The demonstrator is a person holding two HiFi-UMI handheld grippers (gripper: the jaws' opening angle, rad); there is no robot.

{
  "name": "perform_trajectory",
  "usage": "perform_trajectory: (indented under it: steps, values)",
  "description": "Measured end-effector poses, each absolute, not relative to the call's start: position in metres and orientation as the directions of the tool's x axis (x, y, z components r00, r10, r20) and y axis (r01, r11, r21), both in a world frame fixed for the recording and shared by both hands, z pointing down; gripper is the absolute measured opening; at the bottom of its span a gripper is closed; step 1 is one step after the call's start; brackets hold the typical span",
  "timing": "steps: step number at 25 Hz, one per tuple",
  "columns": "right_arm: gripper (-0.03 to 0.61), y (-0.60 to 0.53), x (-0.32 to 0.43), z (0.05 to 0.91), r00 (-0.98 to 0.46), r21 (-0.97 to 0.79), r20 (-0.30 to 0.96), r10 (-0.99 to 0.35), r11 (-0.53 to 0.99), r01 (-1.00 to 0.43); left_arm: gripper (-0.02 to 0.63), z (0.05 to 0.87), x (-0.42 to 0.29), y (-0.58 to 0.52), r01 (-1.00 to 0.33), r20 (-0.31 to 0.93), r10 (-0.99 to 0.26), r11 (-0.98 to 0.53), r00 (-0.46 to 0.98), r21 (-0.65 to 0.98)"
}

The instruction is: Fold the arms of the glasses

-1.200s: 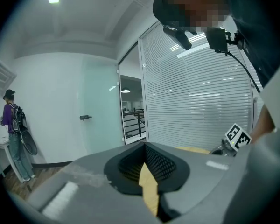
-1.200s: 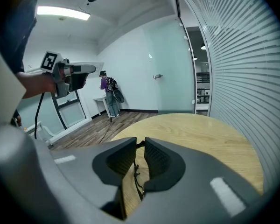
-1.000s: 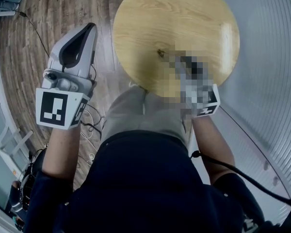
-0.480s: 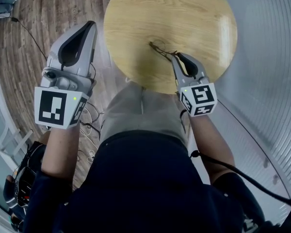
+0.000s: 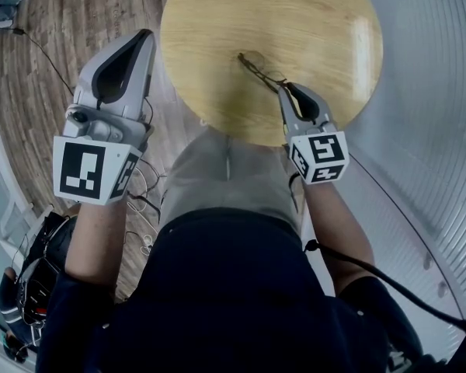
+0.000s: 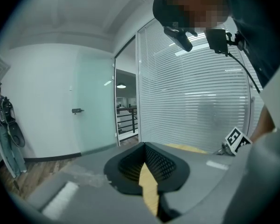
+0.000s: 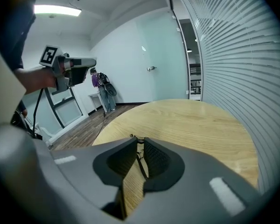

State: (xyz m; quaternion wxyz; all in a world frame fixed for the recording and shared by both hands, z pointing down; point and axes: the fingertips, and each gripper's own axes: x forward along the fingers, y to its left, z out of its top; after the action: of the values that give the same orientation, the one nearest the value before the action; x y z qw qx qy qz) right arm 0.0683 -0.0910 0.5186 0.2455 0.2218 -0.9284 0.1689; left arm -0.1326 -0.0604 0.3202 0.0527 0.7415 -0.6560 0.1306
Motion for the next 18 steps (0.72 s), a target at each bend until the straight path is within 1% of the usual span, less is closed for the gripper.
perform_trajectory:
  steps: [6, 11, 15, 18]
  values:
    - [0.052, -0.112, 0.051, 0.538, -0.78, -0.218, 0.544, -0.308, 0.846, -0.486, 0.003, 0.337, -0.15, -0.084, -0.988, 0.286, -0.953, -0.128, 0.099, -0.084]
    - [0.052, -0.115, 0.049, 0.548, -0.779, -0.224, 0.547, -0.307, 0.842, -0.49, 0.003, 0.347, -0.149, -0.086, -0.987, 0.302, -0.947, -0.138, 0.108, -0.08]
    - [0.052, -0.13, 0.025, 0.564, -0.776, -0.234, 0.561, -0.288, 0.844, -0.482, 0.003, 0.363, -0.173, -0.106, -0.989, 0.32, -0.941, -0.136, 0.108, -0.067]
    - [0.052, -0.128, 0.028, 0.563, -0.775, -0.235, 0.566, -0.282, 0.846, -0.479, 0.003, 0.36, -0.17, -0.105, -0.989, 0.322, -0.941, -0.134, 0.106, -0.066]
